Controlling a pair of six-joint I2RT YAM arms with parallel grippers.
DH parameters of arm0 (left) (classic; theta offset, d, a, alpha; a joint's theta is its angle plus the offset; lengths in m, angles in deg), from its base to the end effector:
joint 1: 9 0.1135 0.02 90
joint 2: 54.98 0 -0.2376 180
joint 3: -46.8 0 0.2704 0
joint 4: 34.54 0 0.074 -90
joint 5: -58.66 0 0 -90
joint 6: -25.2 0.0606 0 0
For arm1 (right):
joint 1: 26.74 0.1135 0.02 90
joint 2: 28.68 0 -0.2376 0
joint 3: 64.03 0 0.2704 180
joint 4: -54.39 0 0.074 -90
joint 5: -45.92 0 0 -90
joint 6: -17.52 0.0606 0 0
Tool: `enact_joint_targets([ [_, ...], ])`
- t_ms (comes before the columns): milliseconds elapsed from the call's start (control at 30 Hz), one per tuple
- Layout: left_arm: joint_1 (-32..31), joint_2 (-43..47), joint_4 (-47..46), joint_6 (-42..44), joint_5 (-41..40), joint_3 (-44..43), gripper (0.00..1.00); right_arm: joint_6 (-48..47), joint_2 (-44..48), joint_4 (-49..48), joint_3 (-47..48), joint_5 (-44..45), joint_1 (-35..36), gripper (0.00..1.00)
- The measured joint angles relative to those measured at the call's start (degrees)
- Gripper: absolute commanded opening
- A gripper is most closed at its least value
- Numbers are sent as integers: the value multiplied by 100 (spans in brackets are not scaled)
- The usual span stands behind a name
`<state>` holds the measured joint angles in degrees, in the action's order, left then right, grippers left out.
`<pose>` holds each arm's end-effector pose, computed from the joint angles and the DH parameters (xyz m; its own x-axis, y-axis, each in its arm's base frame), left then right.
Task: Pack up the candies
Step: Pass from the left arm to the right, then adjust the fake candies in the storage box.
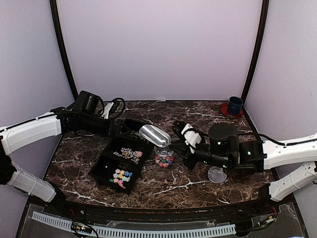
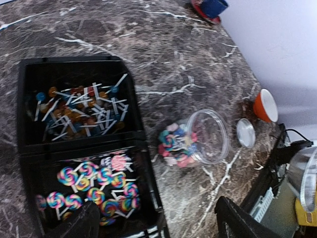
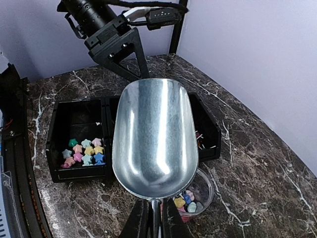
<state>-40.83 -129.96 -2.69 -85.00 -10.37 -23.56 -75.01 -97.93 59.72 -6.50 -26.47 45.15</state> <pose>0.2714 -0.1940 0.2436 -0.7284 0.0727 -0.6813 0.5173 0.7103 -0.4773 0.1189 0.3047 0.2421 -0.0550 -0.3036 -0.9512 -0.8192 0.5583 -0.1308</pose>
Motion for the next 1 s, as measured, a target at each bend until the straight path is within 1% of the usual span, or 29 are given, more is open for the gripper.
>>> enact_joint_targets([
  [100, 142, 0, 269, 140, -385, 0, 86, 271, 98, 149, 87, -289, -160, 0],
  [200, 234, -2, 463, 262, -756, 0, 87, 496, 55, 358, 302, -396, -208, 0],
  [400, 422, -74, 601, 444, -1051, 33, 85, 841, -669, 944, 1141, -428, -210, 0],
  [500, 542, -225, 636, 505, -1086, 66, 82, 931, -1051, 1274, 1464, -396, -201, 0],
  [667, 660, -459, 656, 612, -1143, 192, 77, 1019, -1585, 2129, 2201, -229, -142, 0],
  [733, 686, -568, 658, 638, -1147, 245, 74, 1032, -1687, 2446, 2509, -153, -122, 0],
  [800, 688, -680, 662, 667, -1167, 269, 72, 1034, -1690, 2553, 2603, -116, -105, 0],
  [1000, 693, -1091, 662, 785, -1283, 273, 59, 1038, -1698, 2949, 2874, -83, -92, 0],
])
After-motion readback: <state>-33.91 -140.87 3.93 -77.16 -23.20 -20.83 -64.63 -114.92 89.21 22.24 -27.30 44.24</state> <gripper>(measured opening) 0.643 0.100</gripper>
